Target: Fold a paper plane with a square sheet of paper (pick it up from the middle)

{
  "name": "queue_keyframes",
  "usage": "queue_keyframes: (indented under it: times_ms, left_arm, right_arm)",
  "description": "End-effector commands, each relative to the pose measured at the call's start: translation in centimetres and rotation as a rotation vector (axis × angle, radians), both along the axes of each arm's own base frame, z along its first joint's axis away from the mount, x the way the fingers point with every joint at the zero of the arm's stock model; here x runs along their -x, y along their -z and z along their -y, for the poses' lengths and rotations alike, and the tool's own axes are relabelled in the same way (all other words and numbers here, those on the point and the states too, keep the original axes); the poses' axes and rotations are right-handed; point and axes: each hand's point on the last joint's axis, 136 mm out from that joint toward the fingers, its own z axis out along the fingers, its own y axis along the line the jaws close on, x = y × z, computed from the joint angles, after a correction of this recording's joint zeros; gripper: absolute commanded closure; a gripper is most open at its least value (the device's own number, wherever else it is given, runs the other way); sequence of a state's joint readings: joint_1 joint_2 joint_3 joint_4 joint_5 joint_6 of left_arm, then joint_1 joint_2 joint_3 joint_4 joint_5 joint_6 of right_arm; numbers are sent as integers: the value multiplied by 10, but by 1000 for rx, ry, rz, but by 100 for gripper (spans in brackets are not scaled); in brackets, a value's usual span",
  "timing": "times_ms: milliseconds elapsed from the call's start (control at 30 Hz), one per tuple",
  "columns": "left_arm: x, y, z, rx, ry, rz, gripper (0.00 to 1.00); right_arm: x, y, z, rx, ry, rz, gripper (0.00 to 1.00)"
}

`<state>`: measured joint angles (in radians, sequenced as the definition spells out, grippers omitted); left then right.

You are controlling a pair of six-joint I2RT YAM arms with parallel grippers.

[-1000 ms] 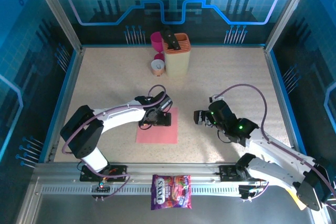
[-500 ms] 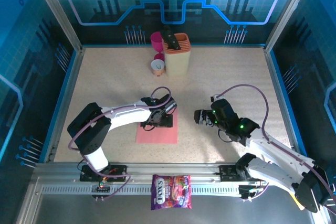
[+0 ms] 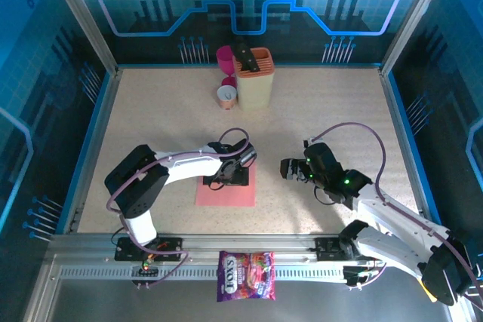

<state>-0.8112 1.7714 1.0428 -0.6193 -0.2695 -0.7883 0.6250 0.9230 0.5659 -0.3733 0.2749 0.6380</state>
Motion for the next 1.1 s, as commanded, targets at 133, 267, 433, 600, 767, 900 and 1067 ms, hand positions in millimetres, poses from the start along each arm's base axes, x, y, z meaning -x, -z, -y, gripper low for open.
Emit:
queue_keyframes:
  times_ms: [133,267,433,600,767,900,1067]
  left_arm:
    - [11,18,-11,-55,-13,-25,6]
    - [14,19,-12,-50,-13,-24,12]
    - [13,11,-12,-33,-9,-6,19]
    - [8,-12,-6,16,6,50,34]
    - [-3,-46,4,104,34,142,47]
    - [-7,-72,19,207,67,202,54]
    - [-10,-102,42,377,92,265,57]
  right_arm:
    - [-1,-3,5,-28,27,8,1]
    - [0,-3,5,-32,28,7,1]
    - [0,-2,5,-36,31,6,1]
    - [0,0,5,-36,33,0,1]
    - [-1,0,5,-37,38,0,1]
    - [-2,1,5,-39,42,-4,1]
    - [-5,-1,4,-47,48,-2,1]
